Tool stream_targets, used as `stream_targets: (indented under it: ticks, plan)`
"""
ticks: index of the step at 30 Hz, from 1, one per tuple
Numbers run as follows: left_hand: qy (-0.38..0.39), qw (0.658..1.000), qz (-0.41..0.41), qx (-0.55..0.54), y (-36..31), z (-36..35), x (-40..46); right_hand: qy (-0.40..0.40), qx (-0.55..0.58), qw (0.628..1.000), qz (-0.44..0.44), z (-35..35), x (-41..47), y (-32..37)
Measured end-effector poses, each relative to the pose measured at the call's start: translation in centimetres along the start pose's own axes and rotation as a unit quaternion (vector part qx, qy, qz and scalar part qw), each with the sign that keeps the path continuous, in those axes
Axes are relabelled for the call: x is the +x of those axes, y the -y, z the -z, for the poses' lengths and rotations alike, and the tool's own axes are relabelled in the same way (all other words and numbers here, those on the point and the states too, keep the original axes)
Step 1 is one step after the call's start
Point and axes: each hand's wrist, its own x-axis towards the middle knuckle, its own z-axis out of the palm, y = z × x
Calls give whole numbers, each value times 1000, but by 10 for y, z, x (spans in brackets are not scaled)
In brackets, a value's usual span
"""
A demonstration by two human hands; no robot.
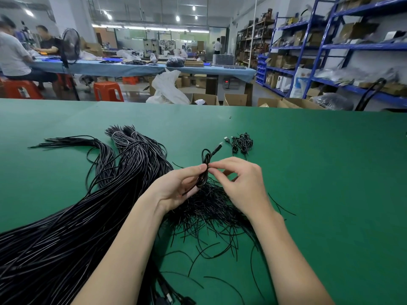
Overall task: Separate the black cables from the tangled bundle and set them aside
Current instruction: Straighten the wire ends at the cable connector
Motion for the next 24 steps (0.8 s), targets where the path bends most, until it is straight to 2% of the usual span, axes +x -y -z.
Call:
stream_targets:
  ticks: [5,9,11,15,20,22,24]
  plan:
    - [17,999,-4,-31,-1,2,1,-27,-35,999,27,-6,-4,2]
    - [86,995,-56,-15,-4,6,2,-21,13,999,21,-5,4,16]
    - [91,993,-68,-9,-6,9,3,-13,19,1000,17,-2,10,20]
    - [72,997,-28,-21,-5,12,5,-20,-14,1000,6,0,6,18]
    - [73,997,-8,-18,-5,14,2,-7,-14,999,43,4,4,16]
    - [76,996,-38,21,-4,13,0,-5,3,1000,10,2,2,20]
    - [71,990,-108,65,-3,14,0,15,70,993,-89,0,4,25]
